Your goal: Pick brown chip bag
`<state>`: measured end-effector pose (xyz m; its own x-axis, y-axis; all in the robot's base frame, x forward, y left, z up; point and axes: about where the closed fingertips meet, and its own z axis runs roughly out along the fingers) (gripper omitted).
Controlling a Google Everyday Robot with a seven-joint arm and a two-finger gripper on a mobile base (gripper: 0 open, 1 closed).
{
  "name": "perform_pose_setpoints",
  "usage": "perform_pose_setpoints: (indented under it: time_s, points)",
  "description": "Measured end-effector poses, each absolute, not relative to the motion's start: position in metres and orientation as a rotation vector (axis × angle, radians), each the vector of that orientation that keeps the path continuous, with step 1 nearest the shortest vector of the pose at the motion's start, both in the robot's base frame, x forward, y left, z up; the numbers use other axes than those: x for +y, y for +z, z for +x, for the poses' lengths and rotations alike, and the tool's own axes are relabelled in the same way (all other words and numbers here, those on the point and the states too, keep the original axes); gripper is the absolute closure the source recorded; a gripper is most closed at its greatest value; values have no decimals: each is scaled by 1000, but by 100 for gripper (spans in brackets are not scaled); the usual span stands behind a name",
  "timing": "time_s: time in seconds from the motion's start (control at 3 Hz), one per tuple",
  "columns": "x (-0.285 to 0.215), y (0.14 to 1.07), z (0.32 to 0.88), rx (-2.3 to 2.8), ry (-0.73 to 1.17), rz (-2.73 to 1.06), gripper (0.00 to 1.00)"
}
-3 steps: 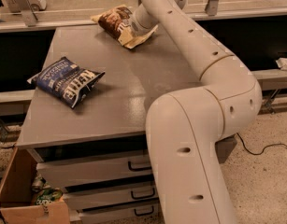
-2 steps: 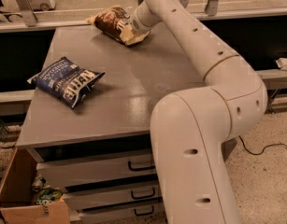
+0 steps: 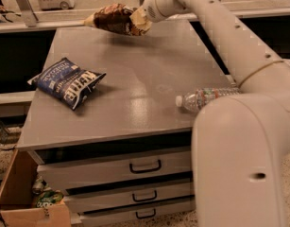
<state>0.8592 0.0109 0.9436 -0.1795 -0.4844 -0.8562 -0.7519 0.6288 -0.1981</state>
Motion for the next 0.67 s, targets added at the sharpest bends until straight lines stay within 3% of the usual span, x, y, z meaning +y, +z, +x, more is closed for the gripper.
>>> perform_pose_setpoints:
  time_s: [0.67]
  points:
    - [-76,984,800,1669,541,-876,100]
